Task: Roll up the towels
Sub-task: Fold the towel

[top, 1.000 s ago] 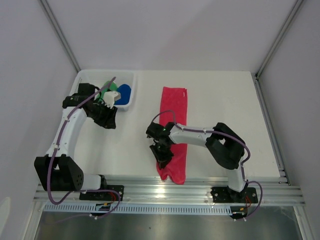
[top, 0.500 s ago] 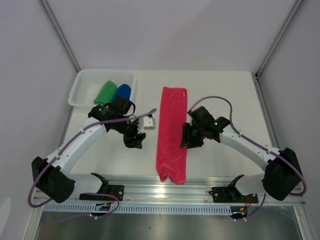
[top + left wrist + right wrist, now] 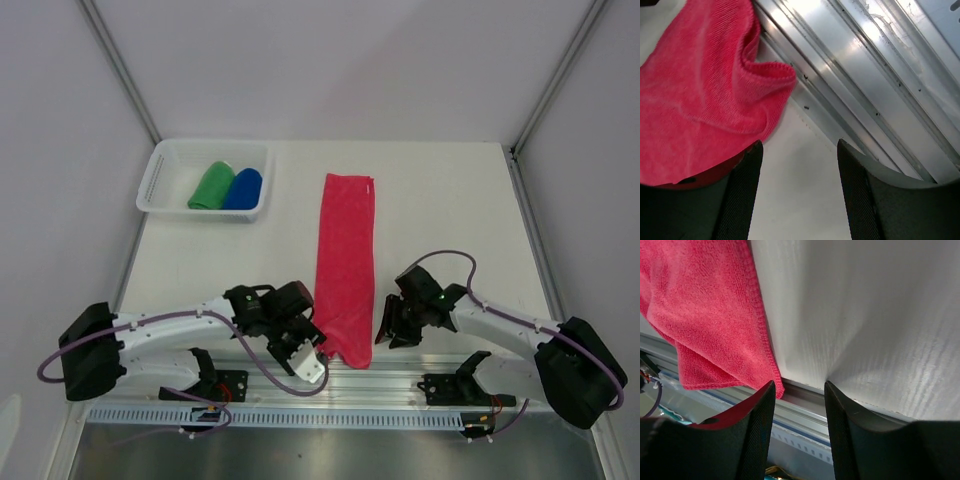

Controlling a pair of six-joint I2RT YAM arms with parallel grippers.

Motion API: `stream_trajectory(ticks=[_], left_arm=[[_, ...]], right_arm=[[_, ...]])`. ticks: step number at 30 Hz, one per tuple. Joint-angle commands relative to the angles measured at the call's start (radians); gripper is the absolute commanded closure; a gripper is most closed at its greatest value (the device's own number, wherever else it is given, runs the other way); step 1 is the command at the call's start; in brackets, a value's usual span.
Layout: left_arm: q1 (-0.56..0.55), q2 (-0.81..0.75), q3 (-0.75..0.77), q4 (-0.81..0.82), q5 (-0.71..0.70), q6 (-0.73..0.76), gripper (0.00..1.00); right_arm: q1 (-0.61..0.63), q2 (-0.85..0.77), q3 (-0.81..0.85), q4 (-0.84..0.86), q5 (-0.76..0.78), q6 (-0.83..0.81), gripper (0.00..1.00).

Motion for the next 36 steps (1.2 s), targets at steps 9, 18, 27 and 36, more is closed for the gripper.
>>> stream_trajectory(ticks=[9, 18, 27, 36], left_arm=[[-0.142, 0.194, -0.083, 0.391, -0.032, -0.04, 0.36], [-0.167, 0.264, -0.088, 0.443, -0.031, -0.118, 0.57], [-0.167, 0.287, -0.109, 0.457, -0.057, -0.109, 0.68], [-0.167, 0.25, -0.129, 0.434, -0.062, -0.094, 0.72]], right_arm=[[0.041, -0.013, -0.106, 0.239, -0.086, 0.09, 0.52], [0.085, 0.067, -0.131, 0.276, -0.114, 0.133, 0.53], [0.09, -0.04, -0.143, 0.092, -0.027, 0.163, 0.53], [0.104, 0.079, -0.155, 0.33, -0.129, 0.145, 0.53]])
